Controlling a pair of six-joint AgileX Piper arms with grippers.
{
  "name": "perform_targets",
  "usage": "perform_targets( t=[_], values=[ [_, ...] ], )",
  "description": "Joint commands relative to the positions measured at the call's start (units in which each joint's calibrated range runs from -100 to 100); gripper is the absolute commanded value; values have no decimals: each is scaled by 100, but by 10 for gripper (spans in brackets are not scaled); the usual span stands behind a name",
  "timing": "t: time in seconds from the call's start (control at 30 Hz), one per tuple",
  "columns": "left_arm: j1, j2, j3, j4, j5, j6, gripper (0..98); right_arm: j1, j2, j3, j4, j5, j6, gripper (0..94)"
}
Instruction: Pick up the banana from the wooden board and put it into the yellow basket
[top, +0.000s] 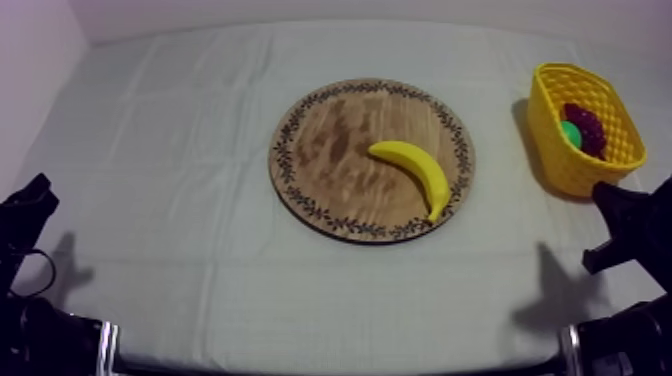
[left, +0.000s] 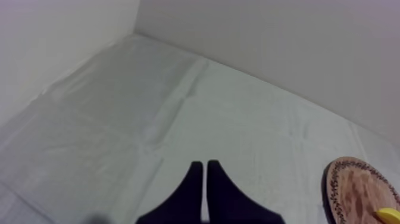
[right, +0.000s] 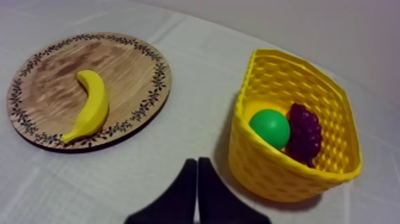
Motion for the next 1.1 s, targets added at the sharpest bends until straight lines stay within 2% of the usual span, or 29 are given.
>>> perform_targets(
  t=[0.0,0.23,0.57,0.67,0.93,1.07],
  values=[
    [1,0,3,2,-1,0,1,0,-1,4,0,2,0,4],
    [1,0,3,2,-1,0,1,-177,-1,4,0,2,23,4],
    [1,0,3,2,-1,0,1,-893,-1,4,0,5,4,4],
    [1,0,3,2,-1,0,1,-1151,4,4,0,9,-184,4],
    [1,0,3,2,-1,0,1,-1548,283,-90,-85,-134,-368,6],
    [1,0,3,2,-1,0,1,-1645,1137,-633,68,-163,-489,6]
  ],
)
